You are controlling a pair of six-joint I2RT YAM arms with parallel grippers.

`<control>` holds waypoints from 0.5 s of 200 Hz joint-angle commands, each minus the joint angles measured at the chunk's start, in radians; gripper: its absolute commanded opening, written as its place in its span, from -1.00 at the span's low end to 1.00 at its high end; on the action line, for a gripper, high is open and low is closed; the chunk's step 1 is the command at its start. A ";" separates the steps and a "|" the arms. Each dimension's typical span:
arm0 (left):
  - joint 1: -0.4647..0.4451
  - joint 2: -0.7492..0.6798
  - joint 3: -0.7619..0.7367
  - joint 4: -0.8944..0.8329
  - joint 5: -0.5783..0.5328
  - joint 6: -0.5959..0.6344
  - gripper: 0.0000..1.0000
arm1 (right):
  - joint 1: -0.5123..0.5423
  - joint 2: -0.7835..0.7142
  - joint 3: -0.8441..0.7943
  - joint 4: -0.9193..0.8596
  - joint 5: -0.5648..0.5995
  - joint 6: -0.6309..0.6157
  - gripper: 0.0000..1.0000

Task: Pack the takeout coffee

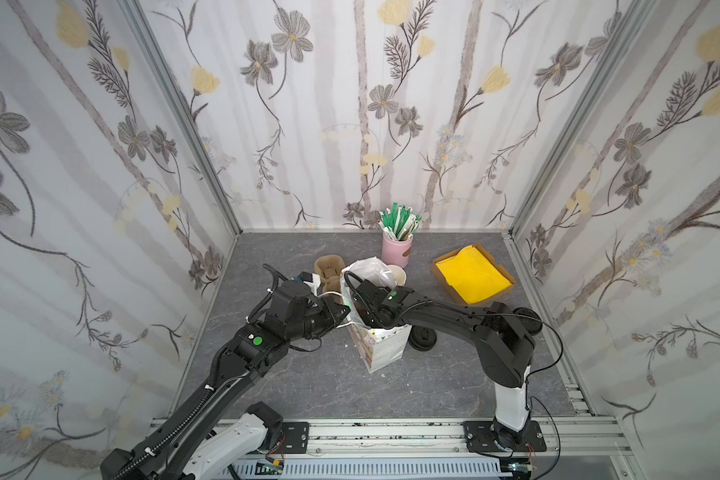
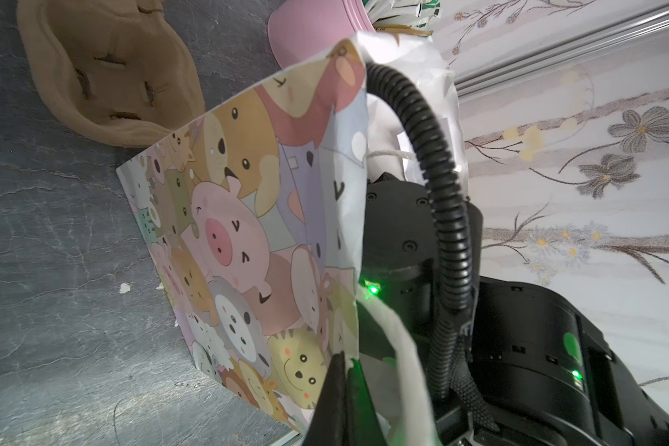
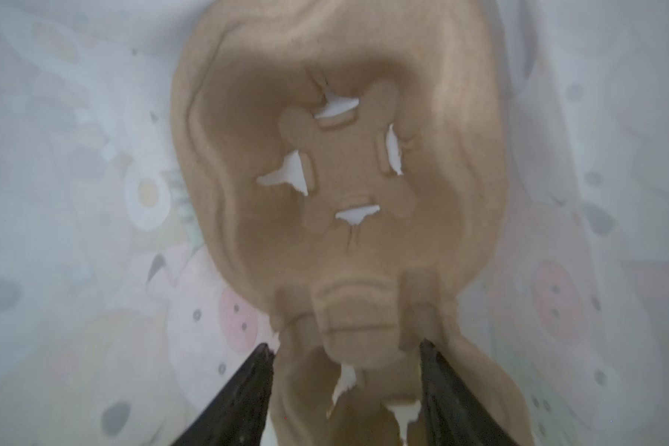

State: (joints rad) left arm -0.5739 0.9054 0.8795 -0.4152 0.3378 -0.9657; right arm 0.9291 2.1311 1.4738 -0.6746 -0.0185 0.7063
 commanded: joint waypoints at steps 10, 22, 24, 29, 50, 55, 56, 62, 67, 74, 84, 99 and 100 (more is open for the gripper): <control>0.001 -0.008 -0.004 0.015 0.007 -0.005 -1.00 | 0.001 0.034 0.004 0.028 0.024 0.005 0.21; 0.001 -0.010 -0.005 0.015 0.005 -0.005 -1.00 | 0.000 0.042 -0.001 0.025 0.032 0.001 0.21; 0.000 -0.011 -0.004 0.016 0.006 -0.005 -1.00 | 0.000 0.044 -0.001 0.025 0.033 0.000 0.21; 0.001 -0.010 -0.004 0.015 0.006 -0.005 -1.00 | 0.001 0.047 -0.002 0.024 0.036 -0.002 0.21; 0.001 -0.015 -0.003 0.013 0.002 -0.006 -1.00 | 0.001 0.056 -0.003 0.005 0.048 -0.004 0.21; 0.001 -0.016 -0.003 0.013 0.002 -0.007 -1.00 | 0.001 0.058 -0.003 -0.001 0.053 -0.005 0.21; 0.000 -0.016 -0.003 0.012 0.002 -0.006 -1.00 | 0.001 0.058 -0.003 -0.003 0.054 -0.004 0.21; 0.000 -0.016 -0.001 0.012 0.001 -0.008 -1.00 | -0.001 0.058 -0.003 -0.012 0.062 -0.003 0.21; 0.000 -0.017 0.000 0.012 0.000 -0.008 -1.00 | -0.001 0.056 -0.003 -0.017 0.068 -0.002 0.21; 0.000 -0.019 0.002 0.012 -0.001 -0.008 -1.00 | -0.001 0.052 -0.003 -0.024 0.076 -0.001 0.21; 0.000 -0.019 0.006 0.012 -0.002 -0.010 -1.00 | -0.001 0.042 -0.004 -0.030 0.081 0.002 0.21; 0.000 -0.020 0.009 0.010 -0.004 -0.010 -1.00 | -0.004 0.026 0.004 -0.030 0.078 0.000 0.21; 0.000 -0.020 0.010 0.010 -0.004 -0.009 -1.00 | -0.003 0.024 0.006 -0.030 0.077 0.001 0.21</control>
State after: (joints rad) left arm -0.5739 0.8898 0.8791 -0.4156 0.3340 -0.9703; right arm 0.9298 2.1704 1.4754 -0.6357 0.0147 0.6987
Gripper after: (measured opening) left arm 0.053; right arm 0.606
